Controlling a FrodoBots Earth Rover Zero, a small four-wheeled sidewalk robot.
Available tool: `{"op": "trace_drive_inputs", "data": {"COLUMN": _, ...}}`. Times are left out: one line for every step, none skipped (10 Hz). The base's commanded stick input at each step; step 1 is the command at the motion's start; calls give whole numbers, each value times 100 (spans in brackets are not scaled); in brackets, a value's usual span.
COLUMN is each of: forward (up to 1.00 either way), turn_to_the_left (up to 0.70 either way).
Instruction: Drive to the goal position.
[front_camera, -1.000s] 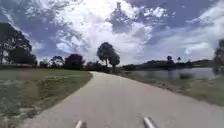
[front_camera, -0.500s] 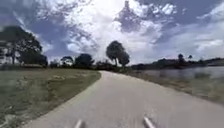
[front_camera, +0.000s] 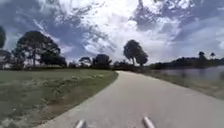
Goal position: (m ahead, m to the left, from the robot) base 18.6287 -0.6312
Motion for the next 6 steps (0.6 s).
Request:
{"op": "trace_drive_inputs", "data": {"forward": 85, "turn_to_the_left": 0}}
{"op": "trace_drive_inputs", "data": {"forward": 85, "turn_to_the_left": 0}}
{"op": "trace_drive_inputs", "data": {"forward": 85, "turn_to_the_left": 0}}
{"op": "trace_drive_inputs", "data": {"forward": 85, "turn_to_the_left": 0}}
{"op": "trace_drive_inputs", "data": {"forward": 85, "turn_to_the_left": 0}}
{"op": "trace_drive_inputs", "data": {"forward": 85, "turn_to_the_left": 0}}
